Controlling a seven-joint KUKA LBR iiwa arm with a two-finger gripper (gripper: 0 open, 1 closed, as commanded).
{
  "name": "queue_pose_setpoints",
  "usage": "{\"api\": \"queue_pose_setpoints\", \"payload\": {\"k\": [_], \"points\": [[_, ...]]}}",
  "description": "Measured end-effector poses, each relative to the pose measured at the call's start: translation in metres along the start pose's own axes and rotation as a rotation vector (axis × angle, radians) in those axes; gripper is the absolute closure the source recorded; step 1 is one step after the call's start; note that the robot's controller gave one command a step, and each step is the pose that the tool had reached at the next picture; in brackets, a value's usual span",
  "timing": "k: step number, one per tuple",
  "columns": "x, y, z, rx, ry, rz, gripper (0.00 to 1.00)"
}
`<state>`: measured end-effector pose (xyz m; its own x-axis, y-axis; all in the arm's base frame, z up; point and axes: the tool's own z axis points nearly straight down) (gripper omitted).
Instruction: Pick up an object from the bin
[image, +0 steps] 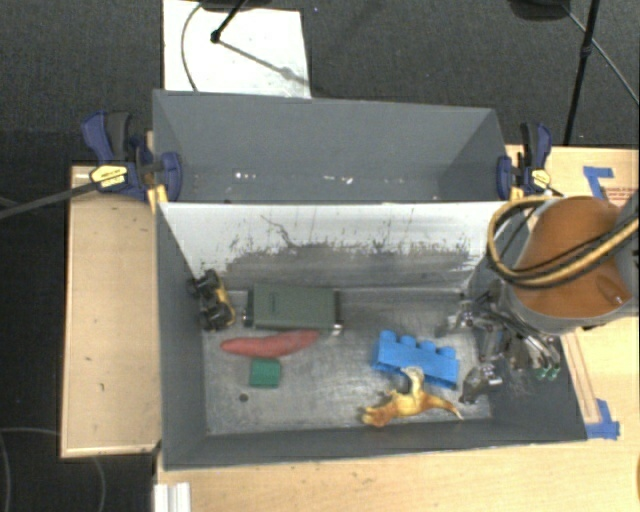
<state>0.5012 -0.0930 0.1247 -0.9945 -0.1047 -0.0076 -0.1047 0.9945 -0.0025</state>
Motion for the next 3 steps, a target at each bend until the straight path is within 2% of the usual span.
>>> {"api": "queue_pose_setpoints", "payload": {"k": [1,2,3], "points": [[-0.0048,0.0218,0.0437,0.003,-0.016,-0.056,0.0],[-0.0067,0.0217,0.0382,0.001,-0.02,-0.067,1.0],[-0.0067,0.0216,0.0383,0.002,-0.02,-0.068,1.0]]}}
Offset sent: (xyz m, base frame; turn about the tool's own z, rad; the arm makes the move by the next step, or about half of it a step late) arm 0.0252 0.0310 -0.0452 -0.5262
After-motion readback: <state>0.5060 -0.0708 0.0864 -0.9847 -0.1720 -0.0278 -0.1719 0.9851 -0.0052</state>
